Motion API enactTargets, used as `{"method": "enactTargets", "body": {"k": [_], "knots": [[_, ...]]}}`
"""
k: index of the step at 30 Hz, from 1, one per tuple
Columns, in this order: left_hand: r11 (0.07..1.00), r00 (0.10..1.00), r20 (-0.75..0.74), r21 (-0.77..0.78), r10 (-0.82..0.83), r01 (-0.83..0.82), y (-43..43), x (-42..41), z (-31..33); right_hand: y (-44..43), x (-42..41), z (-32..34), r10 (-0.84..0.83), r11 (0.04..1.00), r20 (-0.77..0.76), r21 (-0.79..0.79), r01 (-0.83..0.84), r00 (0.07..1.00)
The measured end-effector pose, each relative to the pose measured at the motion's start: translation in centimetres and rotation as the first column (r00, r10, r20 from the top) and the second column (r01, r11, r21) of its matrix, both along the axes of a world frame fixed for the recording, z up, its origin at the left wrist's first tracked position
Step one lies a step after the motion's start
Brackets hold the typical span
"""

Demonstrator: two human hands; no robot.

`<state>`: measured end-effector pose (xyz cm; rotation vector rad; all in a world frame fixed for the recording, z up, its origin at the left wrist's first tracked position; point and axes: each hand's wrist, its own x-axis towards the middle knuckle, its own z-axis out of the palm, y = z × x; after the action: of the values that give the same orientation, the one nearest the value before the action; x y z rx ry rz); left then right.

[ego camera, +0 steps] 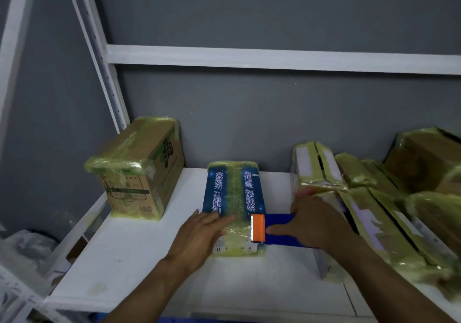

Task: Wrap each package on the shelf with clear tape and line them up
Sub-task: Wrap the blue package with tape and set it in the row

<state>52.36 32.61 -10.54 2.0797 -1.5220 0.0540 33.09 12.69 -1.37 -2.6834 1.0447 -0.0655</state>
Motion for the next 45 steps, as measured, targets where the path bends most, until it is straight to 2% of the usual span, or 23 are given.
{"method": "enactTargets", "body": {"k": [3,5,9,12,17,23,27,29,33,36,38,42,45], "knots": [[0.999,0.982,0.188,0.040,-0.024,0.017,-0.2,-0.7,-0.3,-0.2,0.1,-0.4,-0.016,1.000,-0.026,0.027,0.016,1.000],[1.000,0.990,0.141,-0.006,-0.029,0.030,-0.3,-1.0,-0.5,-0.4,0.1,-0.4,-0.017,1.000,-0.029,0.024,0.018,0.999],[0.996,0.997,-0.074,-0.089,-0.035,0.028,-1.8,-1.8,-0.7,-0.4,0.3,-0.3,-0.025,0.999,-0.034,0.032,0.026,0.999],[0.992,0.990,-0.121,-0.116,-0.068,0.054,-2.8,-2.4,-1.1,-0.5,0.3,-0.4,-0.032,0.998,-0.029,0.054,0.033,0.999],[0.990,0.987,-0.157,-0.144,-0.021,-0.002,-3.0,-2.5,-1.4,-0.4,0.1,-0.9,-0.054,0.994,-0.001,0.095,0.054,0.999],[0.987,0.987,-0.126,-0.137,-0.099,0.082,-2.0,-0.7,-1.0,-0.3,-0.2,-0.8,-0.043,0.989,0.008,0.142,0.041,0.999],[0.985,0.987,-0.119,-0.149,-0.110,0.092,-0.9,0.9,-0.5,-0.8,-0.8,-0.2,-0.028,0.996,0.029,0.084,0.026,0.999],[0.987,0.992,-0.054,-0.114,-0.118,0.111,-1.1,0.8,-0.5,-0.7,-0.7,-0.3,-0.024,0.998,0.020,0.061,0.022,1.000],[0.997,0.990,-0.123,-0.037,-0.075,0.071,-1.3,0.0,-1.3,-0.7,-0.6,-0.6,-0.037,0.996,0.021,0.083,0.035,0.999],[0.997,0.995,0.064,0.011,-0.074,0.073,-1.4,-0.4,-2.1,-0.6,-0.4,-1.0,-0.051,0.995,0.007,0.082,0.050,0.999],[0.998,0.993,0.099,-0.011,-0.064,0.065,-1.7,-0.6,-2.1,-0.7,-0.3,-1.4,-0.058,0.994,-0.008,0.095,0.059,0.998],[0.994,0.998,0.048,-0.103,-0.037,0.042,-3.0,-0.8,-1.8,-1.0,-0.2,-1.9,-0.075,0.991,0.016,0.113,0.073,0.997],[0.994,0.999,0.034,-0.105,-0.031,0.035,-3.6,-1.1,-2.2,-0.9,-0.2,-2.0,-0.077,0.988,0.007,0.131,0.075,0.997]]}}
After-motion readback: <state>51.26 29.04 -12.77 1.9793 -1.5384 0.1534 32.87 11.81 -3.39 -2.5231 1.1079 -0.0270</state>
